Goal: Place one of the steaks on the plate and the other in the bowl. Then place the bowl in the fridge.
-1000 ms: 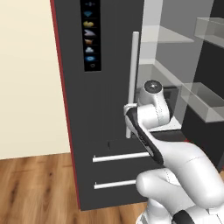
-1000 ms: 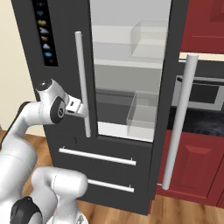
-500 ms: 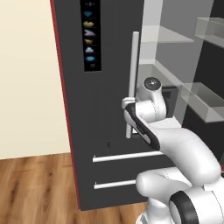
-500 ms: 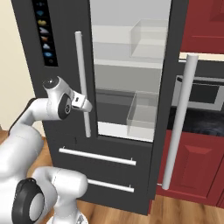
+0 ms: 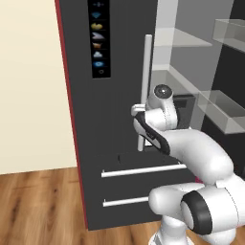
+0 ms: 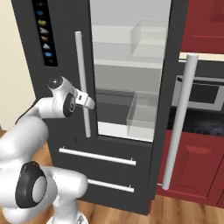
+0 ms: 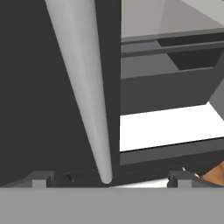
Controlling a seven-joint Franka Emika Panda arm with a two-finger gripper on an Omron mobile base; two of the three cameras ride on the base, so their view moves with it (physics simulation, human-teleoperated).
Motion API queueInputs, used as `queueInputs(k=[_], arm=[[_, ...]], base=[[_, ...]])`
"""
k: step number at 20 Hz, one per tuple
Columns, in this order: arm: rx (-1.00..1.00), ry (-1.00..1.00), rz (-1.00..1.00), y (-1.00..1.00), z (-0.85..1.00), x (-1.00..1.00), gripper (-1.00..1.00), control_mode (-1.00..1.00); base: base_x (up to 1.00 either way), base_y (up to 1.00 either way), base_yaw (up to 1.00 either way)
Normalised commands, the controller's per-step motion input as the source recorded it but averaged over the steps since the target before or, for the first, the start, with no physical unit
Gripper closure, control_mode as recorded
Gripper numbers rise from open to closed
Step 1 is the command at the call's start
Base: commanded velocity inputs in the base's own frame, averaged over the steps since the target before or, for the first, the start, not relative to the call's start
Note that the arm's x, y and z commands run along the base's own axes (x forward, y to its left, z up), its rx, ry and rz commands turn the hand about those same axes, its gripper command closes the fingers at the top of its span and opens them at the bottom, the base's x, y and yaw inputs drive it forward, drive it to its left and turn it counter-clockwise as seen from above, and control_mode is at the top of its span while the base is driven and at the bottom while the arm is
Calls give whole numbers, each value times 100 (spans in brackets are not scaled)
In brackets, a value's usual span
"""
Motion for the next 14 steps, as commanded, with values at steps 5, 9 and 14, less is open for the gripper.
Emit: queueInputs(k=[5,9,14], arm=[[0,0,-1,0,0,57,-100,-100],[0,0,0,2,0,56,-100,-100],[-2,-1,0,13,-4,55,-100,-100]], base=[[0,0,0],[0,0,0],[0,0,0]])
